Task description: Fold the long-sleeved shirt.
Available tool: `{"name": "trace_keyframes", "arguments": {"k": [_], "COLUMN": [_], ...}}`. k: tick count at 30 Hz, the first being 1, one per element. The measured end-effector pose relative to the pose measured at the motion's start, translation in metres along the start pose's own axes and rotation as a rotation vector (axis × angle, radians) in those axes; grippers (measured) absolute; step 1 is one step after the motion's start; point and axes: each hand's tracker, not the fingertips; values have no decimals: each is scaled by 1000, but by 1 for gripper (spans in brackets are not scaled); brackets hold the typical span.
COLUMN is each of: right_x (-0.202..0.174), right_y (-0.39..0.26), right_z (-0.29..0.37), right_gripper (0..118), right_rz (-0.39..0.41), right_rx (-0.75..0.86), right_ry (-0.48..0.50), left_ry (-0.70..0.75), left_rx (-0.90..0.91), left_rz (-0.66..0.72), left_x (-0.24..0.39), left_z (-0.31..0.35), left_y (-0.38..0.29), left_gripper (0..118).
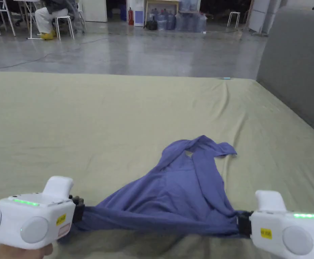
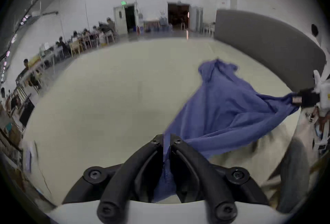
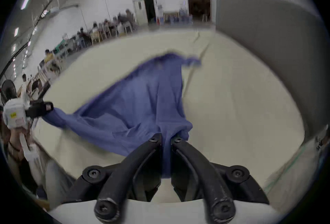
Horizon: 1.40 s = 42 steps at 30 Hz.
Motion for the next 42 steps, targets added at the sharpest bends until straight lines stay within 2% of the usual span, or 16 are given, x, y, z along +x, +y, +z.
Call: {"name": "trace_keyframes", "arguments": {"k": [7, 9, 10, 12, 17, 18, 19, 20, 26, 27, 29, 30, 35, 37, 39, 42], "right_x": [-11, -13, -13, -12, -1, 1, 1, 3, 8, 9, 4, 5, 4, 3, 3, 0], "right_y": [-49, -38, -34, -28, -14, -15, -15, -15, -17, -15, -20, -18, -17, -17, -13, -6], "right_z": [-31, -24, -18, -1, 32, 32, 30, 27, 16, 13, 10, 8, 4, 3, 1, -6], "right_gripper": [11, 54, 85, 91, 84, 61, 0, 0, 0, 0, 0, 0, 0, 0, 0, 0], "right_rz": [40, 39, 51, 42, -42, -53, -51, -54, -50, -45, -41, -42, -37, -28, -28, -22], "right_rx": [-165, -166, -145, -51, 80, 103, 107, 90, 42, 30, 21, 20, 6, 3, 0, -10], "right_ry": [-25, -29, -34, -69, -67, -56, -60, -101, -35, -37, -47, -46, -41, -47, -51, -56], "left_ry": [-12, -41, -46, -28, -33, -25, -16, -1, 16, 39, 95, 111, 143, 149, 228, 214], "left_rx": [-94, -59, -43, -40, 42, 49, 67, 79, 46, 37, -3, -44, -195, -252, -189, -132], "left_rz": [44, 85, 94, 115, 194, 208, 218, 233, 265, 250, 225, 226, 241, 219, 154, 44], "left_x": [-2, -6, -7, -12, -26, -29, -32, -35, -50, -53, -57, -52, -51, -48, -37, -19], "left_z": [-1, 4, 12, 23, 57, 60, 60, 55, 35, 27, 8, -7, -62, -80, -86, -73], "left_y": [-55, -54, -51, -44, -29, -29, -27, -25, -16, -13, -11, -7, -15, -23, -23, -18], "left_gripper": [2, 52, 104, 118, 111, 90, 12, 0, 0, 14, 106, 116, 108, 75, 64, 1]}}
